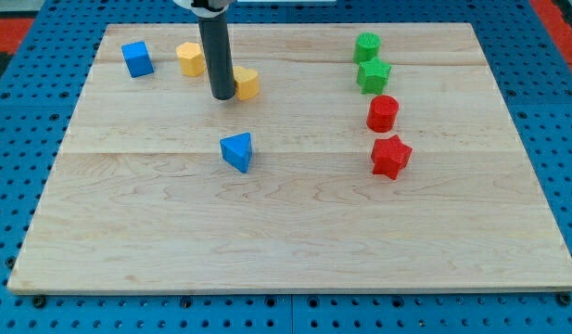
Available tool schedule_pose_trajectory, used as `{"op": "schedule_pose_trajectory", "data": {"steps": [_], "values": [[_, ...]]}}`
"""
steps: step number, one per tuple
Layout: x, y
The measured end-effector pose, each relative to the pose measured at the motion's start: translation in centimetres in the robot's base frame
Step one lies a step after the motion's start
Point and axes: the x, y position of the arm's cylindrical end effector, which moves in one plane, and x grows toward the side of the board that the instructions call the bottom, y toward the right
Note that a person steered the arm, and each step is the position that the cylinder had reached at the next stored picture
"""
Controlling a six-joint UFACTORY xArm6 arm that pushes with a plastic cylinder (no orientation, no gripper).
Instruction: Push the yellow heart towards the top center of the board
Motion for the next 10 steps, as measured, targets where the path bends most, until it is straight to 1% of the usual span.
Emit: {"op": "schedule_pose_trajectory", "data": {"steps": [1,2,3,4,5,6,7,8,9,10], "values": [[-0.6,2.7],[-3.5,3.0],[-1.2,3.7],[-0.5,3.5],[-2.6,6.5],[-5.4,7.5],[-6.0,7.7],[-8.2,10.4],[-12.7,12.5],[-12.9,6.7]]}}
